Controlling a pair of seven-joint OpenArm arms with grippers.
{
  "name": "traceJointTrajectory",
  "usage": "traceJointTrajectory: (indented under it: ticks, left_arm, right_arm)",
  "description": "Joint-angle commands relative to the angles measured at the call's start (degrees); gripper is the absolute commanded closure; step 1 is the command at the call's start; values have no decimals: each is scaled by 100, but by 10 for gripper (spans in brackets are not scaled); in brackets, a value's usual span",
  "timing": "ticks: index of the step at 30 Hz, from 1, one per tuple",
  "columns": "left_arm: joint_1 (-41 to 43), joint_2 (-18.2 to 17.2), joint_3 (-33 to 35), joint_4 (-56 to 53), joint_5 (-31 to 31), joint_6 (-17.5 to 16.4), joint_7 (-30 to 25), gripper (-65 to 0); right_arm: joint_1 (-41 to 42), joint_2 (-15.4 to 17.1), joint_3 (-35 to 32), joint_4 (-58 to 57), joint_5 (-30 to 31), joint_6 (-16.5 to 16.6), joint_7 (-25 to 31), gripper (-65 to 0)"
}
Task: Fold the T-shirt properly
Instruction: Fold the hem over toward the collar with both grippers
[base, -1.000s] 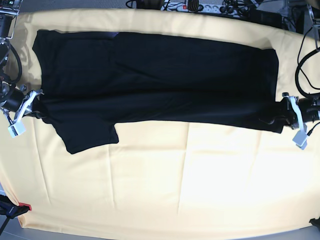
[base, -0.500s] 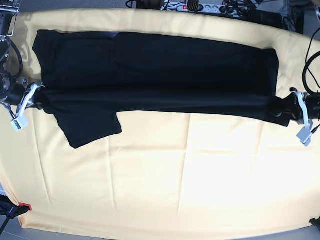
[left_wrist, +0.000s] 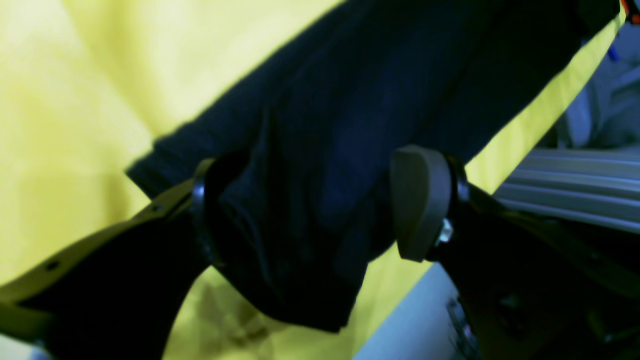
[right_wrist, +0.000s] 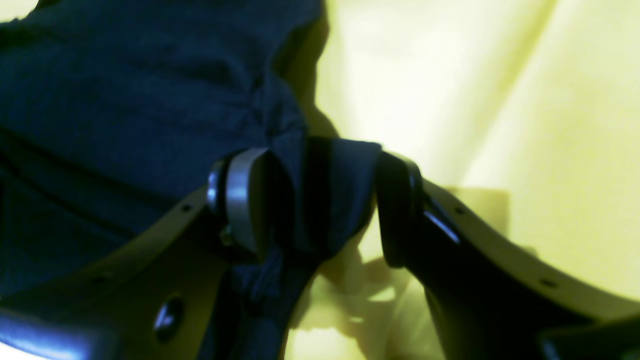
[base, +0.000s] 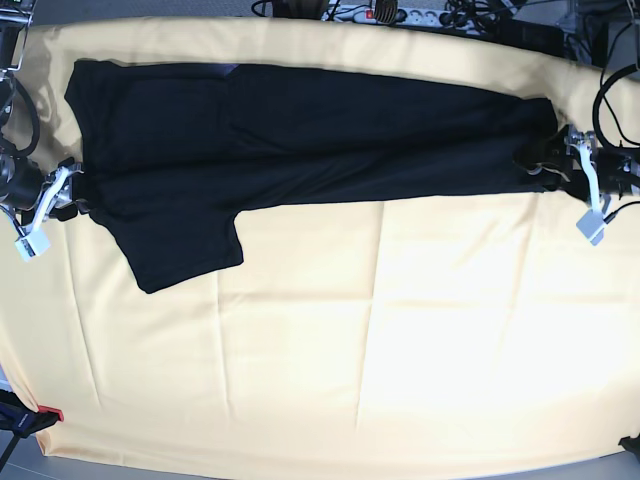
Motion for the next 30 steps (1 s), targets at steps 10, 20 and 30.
traceJointTrajectory:
  ticks: [10, 20, 30]
  left_arm:
    - [-92, -168, -74, 72, -136, -22, -356, -460]
    - [-90, -168, -74, 72, -136, -39, -348, -460]
    - [-90, -168, -74, 72, -136, -39, -334, -460]
  right_arm:
    - [713, -367, 66, 87, 79, 10, 872, -350]
    - [894, -1200, -476, 70, -2319, -457, 1821, -350]
    - [909, -1224, -903, -498, -2796, -1696, 2048, -350]
